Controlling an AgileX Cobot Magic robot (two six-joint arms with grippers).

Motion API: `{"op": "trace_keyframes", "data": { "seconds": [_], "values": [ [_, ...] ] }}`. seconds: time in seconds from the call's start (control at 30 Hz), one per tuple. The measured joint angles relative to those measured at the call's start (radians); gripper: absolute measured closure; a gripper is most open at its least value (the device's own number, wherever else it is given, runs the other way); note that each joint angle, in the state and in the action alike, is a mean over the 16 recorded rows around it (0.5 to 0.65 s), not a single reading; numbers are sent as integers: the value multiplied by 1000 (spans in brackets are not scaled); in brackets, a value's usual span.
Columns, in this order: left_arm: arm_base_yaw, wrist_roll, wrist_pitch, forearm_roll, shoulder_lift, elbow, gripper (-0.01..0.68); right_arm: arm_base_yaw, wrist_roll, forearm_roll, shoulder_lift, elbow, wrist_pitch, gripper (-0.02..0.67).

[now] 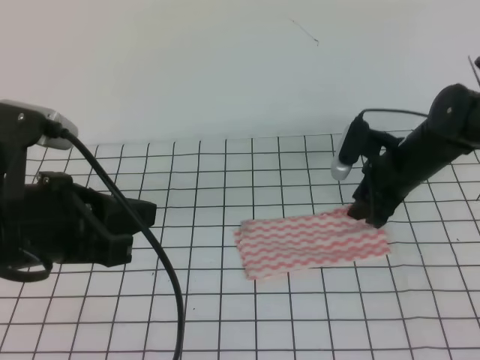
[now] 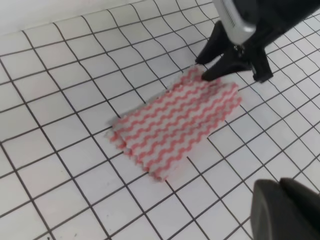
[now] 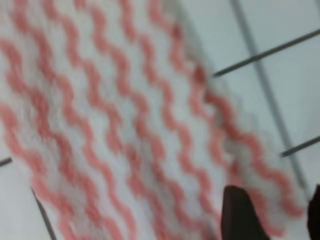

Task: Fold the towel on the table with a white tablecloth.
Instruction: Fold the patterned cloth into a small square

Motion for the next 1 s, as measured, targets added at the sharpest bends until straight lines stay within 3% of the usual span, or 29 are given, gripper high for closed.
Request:
{"op": "trace_keyframes", "data": {
  "seconds": [0.2, 0.53, 0.63, 1.0],
  "values": [
    [0, 1, 10, 0, 0, 0, 673, 0, 42, 4, -39, -9, 37, 392],
    [0, 2, 14, -1, 0, 0, 673, -1, 170, -64, -71, -14, 91, 535],
    [0, 2, 15, -1, 0, 0, 673, -1, 213, -106, -60, -16, 91, 551],
    [0, 0, 15, -1, 0, 0, 673, -2, 304, -197, -10, -19, 67, 454]
  ]
}}
